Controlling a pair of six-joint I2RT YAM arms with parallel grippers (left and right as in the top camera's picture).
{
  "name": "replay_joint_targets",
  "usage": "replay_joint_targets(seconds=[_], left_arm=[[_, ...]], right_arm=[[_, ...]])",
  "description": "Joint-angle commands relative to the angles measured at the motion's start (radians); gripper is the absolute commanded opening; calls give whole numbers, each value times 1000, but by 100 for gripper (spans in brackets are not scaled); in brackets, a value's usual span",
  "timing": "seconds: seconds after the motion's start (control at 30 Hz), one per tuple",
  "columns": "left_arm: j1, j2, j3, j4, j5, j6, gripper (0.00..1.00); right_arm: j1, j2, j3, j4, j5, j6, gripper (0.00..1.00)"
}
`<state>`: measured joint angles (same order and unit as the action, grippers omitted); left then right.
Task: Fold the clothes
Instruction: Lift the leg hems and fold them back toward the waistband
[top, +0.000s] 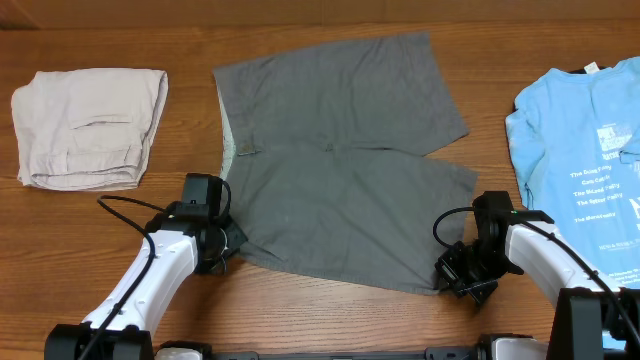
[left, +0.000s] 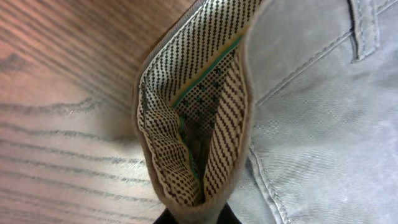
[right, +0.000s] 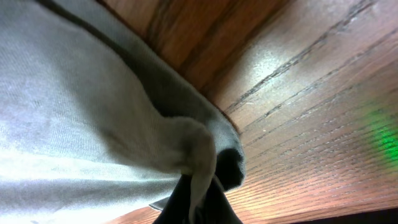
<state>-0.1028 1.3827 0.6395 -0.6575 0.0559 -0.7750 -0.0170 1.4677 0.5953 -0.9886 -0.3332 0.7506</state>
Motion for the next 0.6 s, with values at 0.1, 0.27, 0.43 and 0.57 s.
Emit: replay_joint_targets(seconds=[0.1, 0.27, 0.43, 0.57], left_arm=[[4, 3, 32, -137, -5, 116, 4], [4, 3, 82, -245, 4, 133, 4], [4, 3, 170, -407, 23, 165, 4], [4, 2, 272, -534, 23, 205, 4]], right_arm=[[5, -7, 70, -56, 62, -48, 4], [5, -11, 174, -167, 64, -78, 4], [5, -43, 241, -230, 64, -109, 4], [5, -76, 314, -283, 64, -155, 4]])
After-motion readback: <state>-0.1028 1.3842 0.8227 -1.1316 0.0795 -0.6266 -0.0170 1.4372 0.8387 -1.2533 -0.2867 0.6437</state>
